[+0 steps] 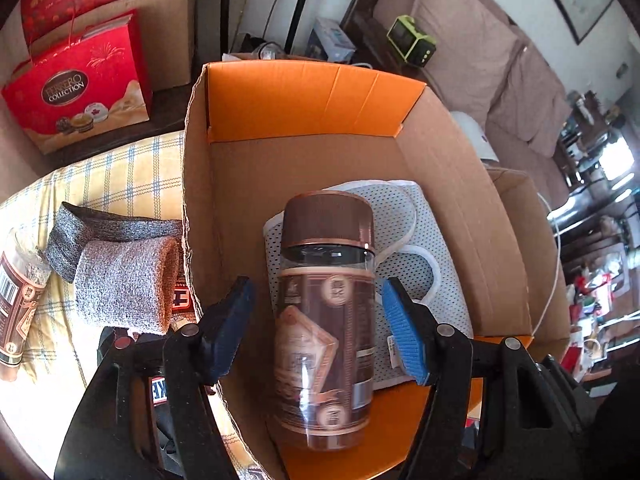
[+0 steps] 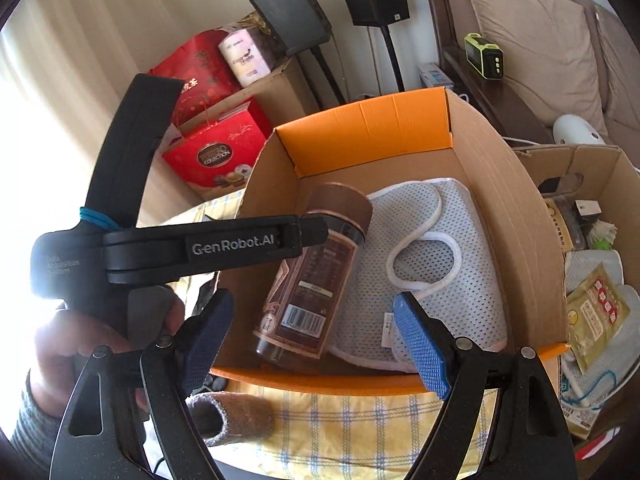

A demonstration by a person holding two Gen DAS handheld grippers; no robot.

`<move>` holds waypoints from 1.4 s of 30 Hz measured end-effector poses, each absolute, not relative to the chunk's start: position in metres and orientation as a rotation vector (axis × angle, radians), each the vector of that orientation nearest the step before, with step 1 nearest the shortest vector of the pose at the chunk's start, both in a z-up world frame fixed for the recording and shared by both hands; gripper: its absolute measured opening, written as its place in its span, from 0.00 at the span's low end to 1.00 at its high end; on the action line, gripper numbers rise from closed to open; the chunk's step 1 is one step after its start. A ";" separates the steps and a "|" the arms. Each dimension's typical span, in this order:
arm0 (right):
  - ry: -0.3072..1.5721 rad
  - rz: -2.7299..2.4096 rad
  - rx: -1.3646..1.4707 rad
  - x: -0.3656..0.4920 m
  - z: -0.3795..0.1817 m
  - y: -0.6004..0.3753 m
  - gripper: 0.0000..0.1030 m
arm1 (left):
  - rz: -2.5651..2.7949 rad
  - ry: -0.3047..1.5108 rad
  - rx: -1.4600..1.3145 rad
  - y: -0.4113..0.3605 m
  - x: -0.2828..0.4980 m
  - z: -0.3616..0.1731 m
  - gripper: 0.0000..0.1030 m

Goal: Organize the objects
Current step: 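Set the canister upright in the box beside the harness, open right gripper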

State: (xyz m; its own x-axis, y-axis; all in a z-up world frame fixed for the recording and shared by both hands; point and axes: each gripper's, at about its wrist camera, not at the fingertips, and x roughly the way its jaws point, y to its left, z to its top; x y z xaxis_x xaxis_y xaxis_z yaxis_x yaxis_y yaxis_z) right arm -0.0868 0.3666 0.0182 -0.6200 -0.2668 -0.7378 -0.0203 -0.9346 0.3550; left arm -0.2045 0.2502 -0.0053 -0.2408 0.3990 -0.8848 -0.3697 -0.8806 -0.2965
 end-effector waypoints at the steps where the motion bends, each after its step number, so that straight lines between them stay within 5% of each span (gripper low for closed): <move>1: -0.504 -2.662 1.295 -0.087 0.017 0.368 0.81 | 2.153 -0.037 -1.535 0.248 -0.203 -0.002 0.61; 19: -0.375 -2.631 1.668 -0.159 -0.021 0.352 0.81 | 2.294 -0.035 -1.394 0.172 -0.172 0.043 0.65; 23: -0.314 -2.600 1.725 -0.168 -0.033 0.346 0.67 | 2.274 -0.064 -1.394 0.158 -0.167 0.042 0.66; 31: -0.532 -2.543 1.558 -0.161 -0.024 0.354 0.65 | 2.259 -0.119 -1.405 0.139 -0.159 0.036 0.65; 42: -0.451 -2.515 1.524 -0.174 -0.020 0.331 0.64 | 2.265 -0.147 -1.431 0.125 -0.160 0.027 0.66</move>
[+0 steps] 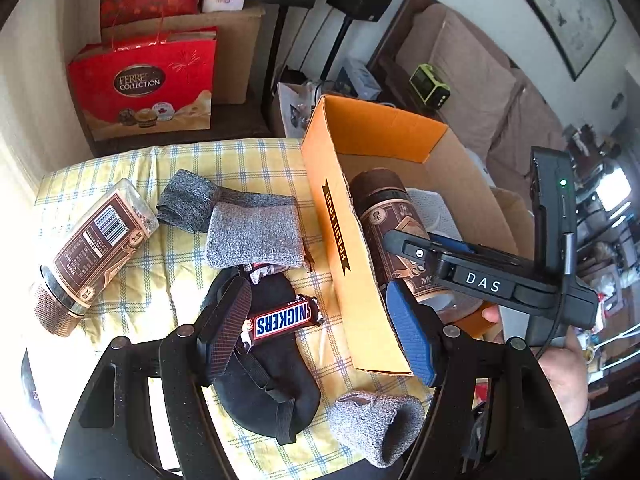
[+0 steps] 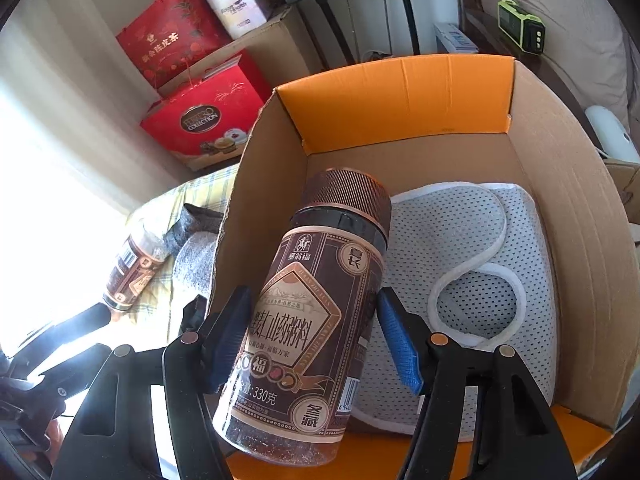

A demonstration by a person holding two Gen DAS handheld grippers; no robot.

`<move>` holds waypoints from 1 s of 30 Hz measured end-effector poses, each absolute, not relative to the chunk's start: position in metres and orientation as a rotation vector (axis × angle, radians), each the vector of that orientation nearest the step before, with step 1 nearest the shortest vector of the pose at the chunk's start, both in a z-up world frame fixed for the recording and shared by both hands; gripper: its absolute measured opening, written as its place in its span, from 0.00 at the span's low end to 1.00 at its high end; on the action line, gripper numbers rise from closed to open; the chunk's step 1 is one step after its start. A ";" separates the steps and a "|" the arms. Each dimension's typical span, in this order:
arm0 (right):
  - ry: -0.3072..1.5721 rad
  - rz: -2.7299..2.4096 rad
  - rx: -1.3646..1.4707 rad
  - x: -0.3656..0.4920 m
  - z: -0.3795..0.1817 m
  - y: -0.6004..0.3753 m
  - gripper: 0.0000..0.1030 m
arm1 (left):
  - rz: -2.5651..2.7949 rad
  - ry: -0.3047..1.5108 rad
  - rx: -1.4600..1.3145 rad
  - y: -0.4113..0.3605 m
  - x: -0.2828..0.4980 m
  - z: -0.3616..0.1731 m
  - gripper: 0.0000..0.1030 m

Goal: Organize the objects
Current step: 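Set the canister upright in the box beside the harness, open right gripper, then move the right gripper to the lying brown canister and grasp it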

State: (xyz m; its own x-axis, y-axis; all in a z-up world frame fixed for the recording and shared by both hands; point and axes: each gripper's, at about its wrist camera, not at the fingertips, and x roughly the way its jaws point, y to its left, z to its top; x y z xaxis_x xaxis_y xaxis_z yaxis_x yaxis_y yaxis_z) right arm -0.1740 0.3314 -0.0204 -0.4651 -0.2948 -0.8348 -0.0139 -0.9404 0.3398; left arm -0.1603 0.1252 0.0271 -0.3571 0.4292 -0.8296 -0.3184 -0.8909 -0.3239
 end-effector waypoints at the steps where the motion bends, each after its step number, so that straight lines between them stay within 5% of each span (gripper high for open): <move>1: -0.439 -2.482 1.519 -0.177 -0.023 0.330 0.63 | 2.263 -0.147 -1.432 0.125 -0.160 0.026 0.66; 5: -0.409 -2.421 1.543 -0.182 -0.036 0.325 0.60 | 2.249 -0.162 -1.446 0.122 -0.160 0.021 0.66; 11: -0.353 -2.406 1.588 -0.178 -0.038 0.322 0.70 | 2.250 -0.150 -1.452 0.118 -0.157 0.016 0.66; 16: -0.347 -2.484 1.539 -0.167 -0.020 0.327 0.73 | 2.276 -0.180 -1.436 0.106 -0.155 0.019 0.82; 25: -0.279 -2.559 1.411 -0.157 0.024 0.305 0.79 | 2.411 -0.163 -1.396 0.066 -0.154 0.033 0.86; 27: -0.268 -2.552 1.397 -0.158 0.029 0.295 0.79 | 2.433 -0.165 -1.387 0.054 -0.153 0.036 1.00; 30: -0.232 -2.539 1.380 -0.160 0.034 0.278 0.79 | 2.482 -0.155 -1.378 0.032 -0.151 0.040 1.00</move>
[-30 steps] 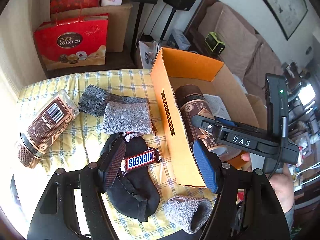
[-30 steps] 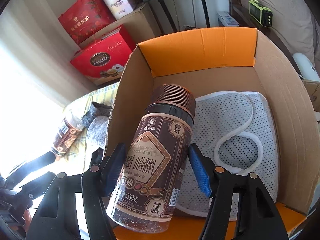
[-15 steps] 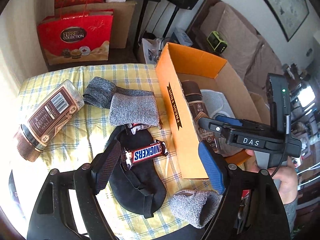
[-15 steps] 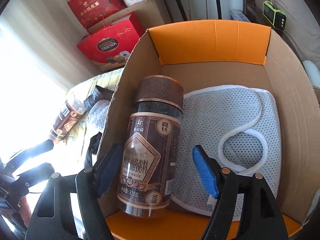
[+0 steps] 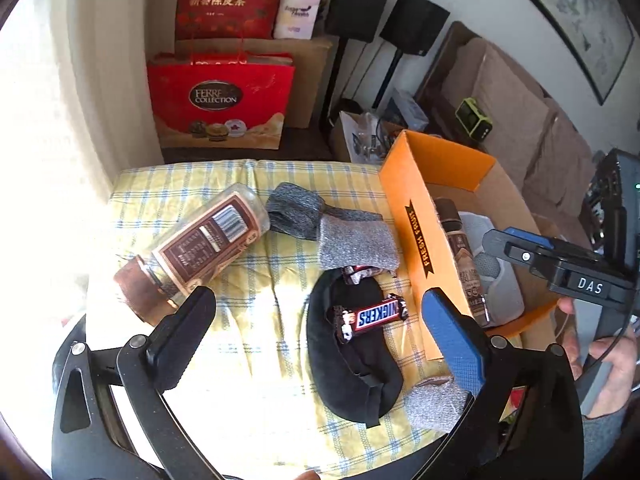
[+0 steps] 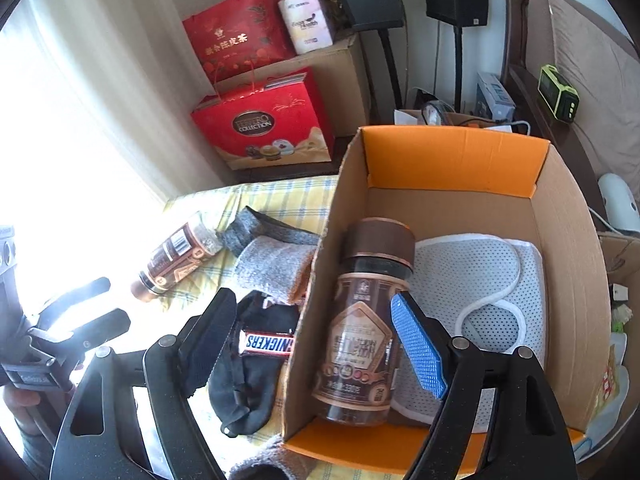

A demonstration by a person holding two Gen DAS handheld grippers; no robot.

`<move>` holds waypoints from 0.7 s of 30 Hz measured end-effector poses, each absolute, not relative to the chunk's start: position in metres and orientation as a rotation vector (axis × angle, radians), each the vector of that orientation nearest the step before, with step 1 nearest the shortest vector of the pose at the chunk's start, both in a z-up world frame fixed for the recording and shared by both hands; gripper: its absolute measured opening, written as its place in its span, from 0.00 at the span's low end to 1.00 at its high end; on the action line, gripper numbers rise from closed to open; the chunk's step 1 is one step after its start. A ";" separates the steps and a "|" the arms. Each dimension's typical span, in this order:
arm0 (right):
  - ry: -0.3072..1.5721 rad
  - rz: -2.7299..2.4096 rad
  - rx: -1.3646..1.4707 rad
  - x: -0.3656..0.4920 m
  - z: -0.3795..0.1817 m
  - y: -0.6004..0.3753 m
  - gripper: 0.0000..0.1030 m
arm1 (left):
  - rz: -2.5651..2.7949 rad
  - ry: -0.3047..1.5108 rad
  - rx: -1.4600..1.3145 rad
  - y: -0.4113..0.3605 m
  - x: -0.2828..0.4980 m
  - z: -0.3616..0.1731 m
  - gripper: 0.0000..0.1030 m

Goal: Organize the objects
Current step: 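Move the right gripper to the lying brown canister and grasp it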

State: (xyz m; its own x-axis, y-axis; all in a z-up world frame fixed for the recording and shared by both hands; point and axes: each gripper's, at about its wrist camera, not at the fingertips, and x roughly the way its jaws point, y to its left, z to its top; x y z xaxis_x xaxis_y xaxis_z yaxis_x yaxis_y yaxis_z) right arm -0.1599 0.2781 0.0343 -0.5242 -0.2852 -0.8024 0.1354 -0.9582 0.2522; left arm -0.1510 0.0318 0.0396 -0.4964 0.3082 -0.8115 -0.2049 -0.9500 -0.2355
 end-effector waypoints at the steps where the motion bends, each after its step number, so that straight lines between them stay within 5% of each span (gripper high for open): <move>1: -0.217 -2.535 1.377 -0.161 0.035 0.272 0.79 | 2.506 -0.149 -1.372 0.024 -0.150 0.041 1.00; 21: -0.128 -2.376 1.410 -0.218 0.034 0.151 0.80 | 2.599 -0.417 -1.526 -0.112 -0.154 -0.025 1.00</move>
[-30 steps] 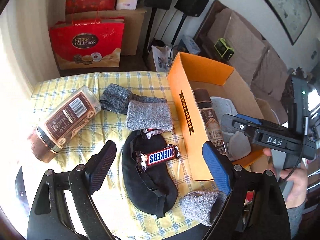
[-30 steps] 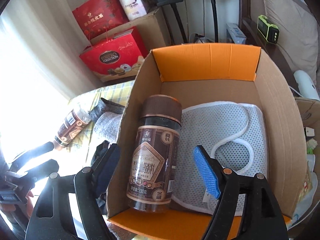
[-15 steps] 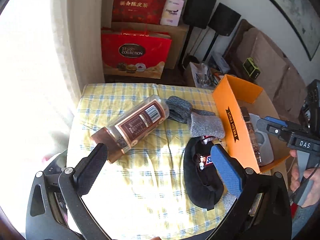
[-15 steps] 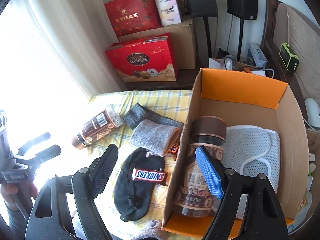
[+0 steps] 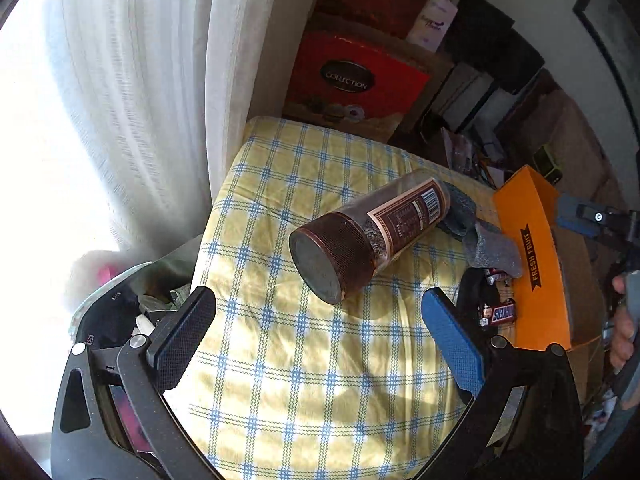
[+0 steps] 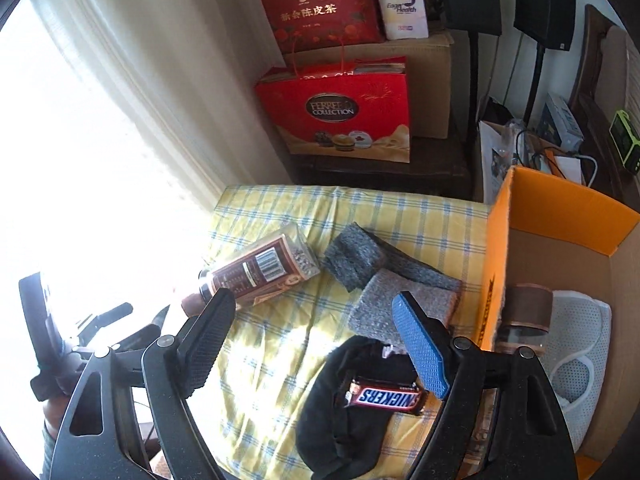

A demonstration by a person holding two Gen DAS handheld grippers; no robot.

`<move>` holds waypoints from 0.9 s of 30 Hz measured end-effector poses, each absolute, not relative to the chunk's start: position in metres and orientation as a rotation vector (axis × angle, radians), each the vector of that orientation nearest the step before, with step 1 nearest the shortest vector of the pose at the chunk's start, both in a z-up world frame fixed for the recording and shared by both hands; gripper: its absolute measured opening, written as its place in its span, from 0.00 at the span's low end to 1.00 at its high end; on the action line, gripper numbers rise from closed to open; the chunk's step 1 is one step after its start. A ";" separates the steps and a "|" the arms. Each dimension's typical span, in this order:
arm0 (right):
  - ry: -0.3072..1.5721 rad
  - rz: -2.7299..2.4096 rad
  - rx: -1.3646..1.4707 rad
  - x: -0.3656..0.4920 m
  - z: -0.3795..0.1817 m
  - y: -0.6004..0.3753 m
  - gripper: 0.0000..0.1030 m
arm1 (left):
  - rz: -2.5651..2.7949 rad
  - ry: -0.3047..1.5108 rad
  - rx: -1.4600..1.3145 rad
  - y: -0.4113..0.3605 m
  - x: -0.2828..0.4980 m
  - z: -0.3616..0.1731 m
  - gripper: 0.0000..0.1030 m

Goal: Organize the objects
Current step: 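Move the right gripper to the lying brown canister and grasp it, then lift the brown canister with the right gripper and carry it over the box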

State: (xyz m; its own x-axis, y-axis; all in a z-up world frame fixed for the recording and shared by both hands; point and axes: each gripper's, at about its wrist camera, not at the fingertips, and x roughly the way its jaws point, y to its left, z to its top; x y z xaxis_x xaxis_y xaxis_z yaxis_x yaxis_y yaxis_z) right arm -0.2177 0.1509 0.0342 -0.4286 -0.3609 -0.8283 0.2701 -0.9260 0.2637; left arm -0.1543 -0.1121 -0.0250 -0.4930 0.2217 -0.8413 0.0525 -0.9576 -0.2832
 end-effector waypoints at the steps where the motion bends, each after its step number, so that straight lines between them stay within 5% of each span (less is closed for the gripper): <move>1: -0.125 -2.367 1.421 -0.223 0.031 0.145 0.80 | 2.593 -0.424 -1.532 -0.112 -0.156 -0.029 1.00; 19: 0.068 -2.288 1.563 -0.288 -0.046 0.082 0.63 | 2.577 -0.334 -1.397 -0.086 -0.173 -0.063 0.91; 27: -0.062 -2.205 1.570 -0.293 -0.054 0.080 0.65 | 2.565 -0.276 -1.407 -0.078 -0.186 -0.075 0.64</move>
